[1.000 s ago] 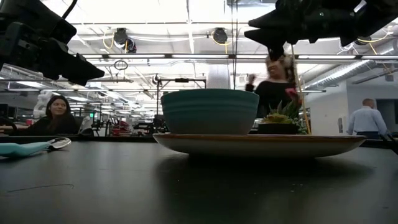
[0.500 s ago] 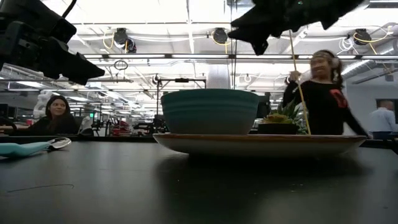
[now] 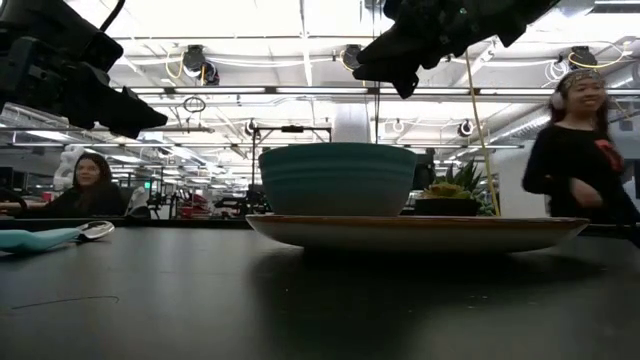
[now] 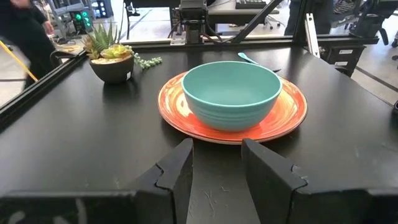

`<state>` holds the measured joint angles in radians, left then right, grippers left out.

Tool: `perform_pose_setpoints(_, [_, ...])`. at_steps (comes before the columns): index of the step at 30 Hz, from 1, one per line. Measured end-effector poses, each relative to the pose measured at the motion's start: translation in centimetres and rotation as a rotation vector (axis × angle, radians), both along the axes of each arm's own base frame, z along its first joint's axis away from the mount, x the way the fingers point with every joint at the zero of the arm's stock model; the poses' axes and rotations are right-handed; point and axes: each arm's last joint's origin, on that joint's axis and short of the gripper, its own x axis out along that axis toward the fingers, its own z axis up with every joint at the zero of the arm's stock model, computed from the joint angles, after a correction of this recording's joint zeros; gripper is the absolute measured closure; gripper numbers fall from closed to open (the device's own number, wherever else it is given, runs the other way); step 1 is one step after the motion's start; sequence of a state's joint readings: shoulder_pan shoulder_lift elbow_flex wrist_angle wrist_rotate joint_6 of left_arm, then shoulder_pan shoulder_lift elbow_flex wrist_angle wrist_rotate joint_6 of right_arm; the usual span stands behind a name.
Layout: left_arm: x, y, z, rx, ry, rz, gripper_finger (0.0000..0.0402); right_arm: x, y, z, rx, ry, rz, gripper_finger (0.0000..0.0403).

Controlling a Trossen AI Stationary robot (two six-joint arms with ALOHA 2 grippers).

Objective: Set table place
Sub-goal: Put the green bowl on the orange plate

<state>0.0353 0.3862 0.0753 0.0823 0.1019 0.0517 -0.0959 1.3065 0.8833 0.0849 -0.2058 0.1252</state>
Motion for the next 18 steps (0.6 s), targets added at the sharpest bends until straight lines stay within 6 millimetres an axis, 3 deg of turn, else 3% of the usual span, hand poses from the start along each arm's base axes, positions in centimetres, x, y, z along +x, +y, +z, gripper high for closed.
perform_pose_setpoints(10, [0.0,0.0,0.0,0.003,0.001,-0.001,0.0259,0.1,0.0,0.6,0.035,0.012,-0.015,0.0266])
perform_pose_setpoints(18, [0.0,0.0,0.0,0.002,0.001,-0.001,0.0259,1.0,-0.2,2.6,0.047,0.199,-0.047,0.0266])
